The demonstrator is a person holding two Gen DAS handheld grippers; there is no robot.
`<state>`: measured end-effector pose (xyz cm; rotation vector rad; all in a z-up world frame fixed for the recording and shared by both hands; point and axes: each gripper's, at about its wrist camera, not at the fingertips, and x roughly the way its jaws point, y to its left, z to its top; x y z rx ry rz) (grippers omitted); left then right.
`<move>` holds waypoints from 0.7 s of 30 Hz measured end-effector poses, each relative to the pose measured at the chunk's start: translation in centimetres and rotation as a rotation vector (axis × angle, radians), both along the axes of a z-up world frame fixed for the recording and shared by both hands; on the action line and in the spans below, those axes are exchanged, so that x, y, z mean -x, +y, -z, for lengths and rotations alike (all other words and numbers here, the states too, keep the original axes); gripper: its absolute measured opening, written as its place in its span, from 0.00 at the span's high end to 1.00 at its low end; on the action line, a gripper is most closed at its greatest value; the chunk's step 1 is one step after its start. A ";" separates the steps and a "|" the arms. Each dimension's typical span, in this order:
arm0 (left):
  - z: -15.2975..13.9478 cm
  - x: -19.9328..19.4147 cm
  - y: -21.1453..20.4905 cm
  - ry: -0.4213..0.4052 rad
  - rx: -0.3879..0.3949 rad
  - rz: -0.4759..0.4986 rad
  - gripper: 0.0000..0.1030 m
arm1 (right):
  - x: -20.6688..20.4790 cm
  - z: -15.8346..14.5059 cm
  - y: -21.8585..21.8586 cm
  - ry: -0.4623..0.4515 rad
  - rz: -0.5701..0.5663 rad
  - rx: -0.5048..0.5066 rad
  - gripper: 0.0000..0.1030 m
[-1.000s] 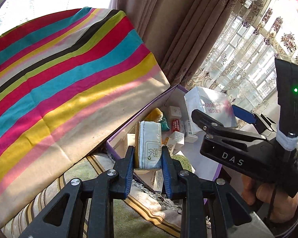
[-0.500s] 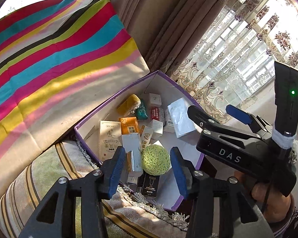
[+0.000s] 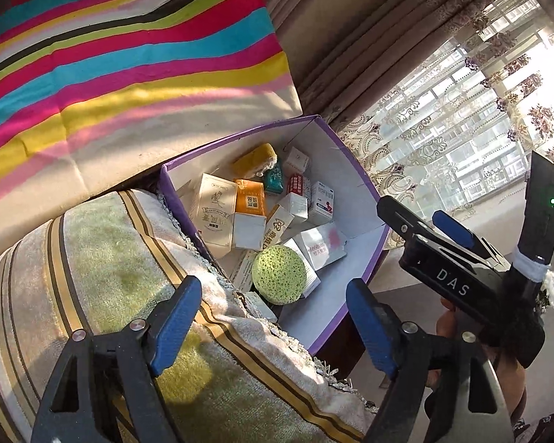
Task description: Organize objects
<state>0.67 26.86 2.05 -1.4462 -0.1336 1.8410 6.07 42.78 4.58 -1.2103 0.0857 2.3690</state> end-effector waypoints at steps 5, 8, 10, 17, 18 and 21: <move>0.4 -0.1 0.1 0.013 -0.006 -0.005 0.15 | -0.2 0.4 0.2 -0.007 0.006 0.009 0.04; 0.5 0.0 0.5 0.001 -0.013 0.029 0.06 | -0.3 0.6 0.4 -0.009 0.011 0.008 0.04; 0.6 -0.1 0.9 -0.003 -0.017 0.052 0.00 | -0.3 0.8 0.6 -0.014 0.016 0.008 0.04; 0.7 0.3 0.7 -0.030 -0.035 0.036 0.00 | -0.3 1.4 1.4 -0.023 0.032 0.018 0.04; 0.7 0.3 0.8 -0.030 -0.032 0.042 0.00 | -0.3 1.4 1.5 -0.023 0.034 0.015 0.04; 0.9 0.5 1.1 -0.029 -0.028 0.044 0.00 | -0.3 1.8 1.8 -0.030 0.036 0.023 0.04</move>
